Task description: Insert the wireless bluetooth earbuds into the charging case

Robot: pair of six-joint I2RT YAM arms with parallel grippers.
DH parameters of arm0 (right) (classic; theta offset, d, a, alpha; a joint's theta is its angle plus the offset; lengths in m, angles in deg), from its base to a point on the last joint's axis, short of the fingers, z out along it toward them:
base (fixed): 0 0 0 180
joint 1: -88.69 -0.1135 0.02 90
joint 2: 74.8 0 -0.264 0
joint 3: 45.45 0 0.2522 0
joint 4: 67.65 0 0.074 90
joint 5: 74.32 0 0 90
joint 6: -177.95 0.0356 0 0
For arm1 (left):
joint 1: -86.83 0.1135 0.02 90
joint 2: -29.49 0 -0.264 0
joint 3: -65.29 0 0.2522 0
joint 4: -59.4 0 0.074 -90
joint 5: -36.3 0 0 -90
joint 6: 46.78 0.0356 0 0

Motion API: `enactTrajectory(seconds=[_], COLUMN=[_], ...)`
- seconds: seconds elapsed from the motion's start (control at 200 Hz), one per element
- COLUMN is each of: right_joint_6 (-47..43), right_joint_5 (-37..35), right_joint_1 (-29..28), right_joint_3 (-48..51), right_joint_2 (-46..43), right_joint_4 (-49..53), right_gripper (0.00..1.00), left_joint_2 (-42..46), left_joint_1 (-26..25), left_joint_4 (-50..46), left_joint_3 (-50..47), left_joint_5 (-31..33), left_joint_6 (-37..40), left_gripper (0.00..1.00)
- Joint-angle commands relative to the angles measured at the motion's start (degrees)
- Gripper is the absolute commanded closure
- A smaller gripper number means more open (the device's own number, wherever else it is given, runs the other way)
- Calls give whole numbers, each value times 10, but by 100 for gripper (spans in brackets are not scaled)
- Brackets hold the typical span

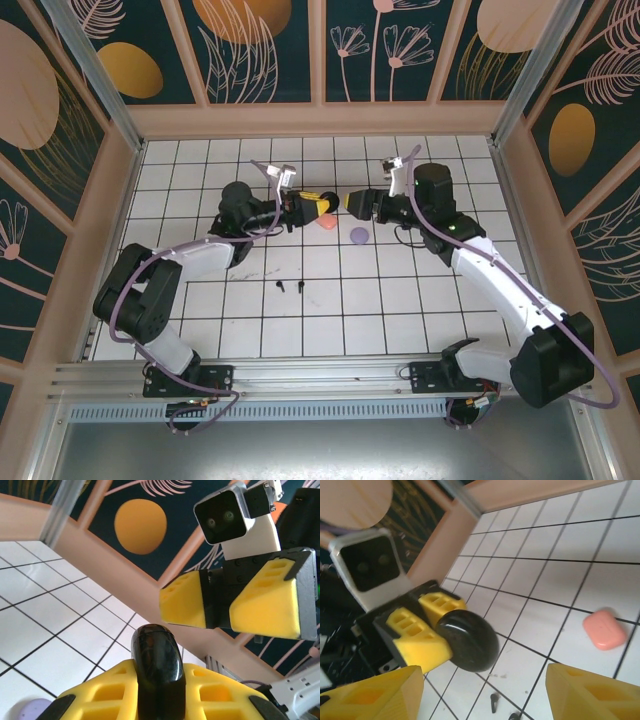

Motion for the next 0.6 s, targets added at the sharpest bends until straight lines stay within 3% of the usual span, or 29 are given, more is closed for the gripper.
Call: enactTrajectory(seconds=[0.0,0.41,0.596], right_joint_6=[-42,-37,-25], right_joint_5=[60,37,17], right_joint_1=[-5,-12,13], right_joint_3=[5,6,24], right_joint_2=[11,58,67], right_joint_4=[-49,-63,-78], right_gripper=[35,44,51], left_joint_2=[15,18,31], left_joint_1=[-1,-1,-2], left_joint_4=[-38,-42,-40], left_joint_3=[28,50,49], left_joint_5=[-57,-74,-83], left_joint_6=[26,20,17], left_gripper=[100,100,100])
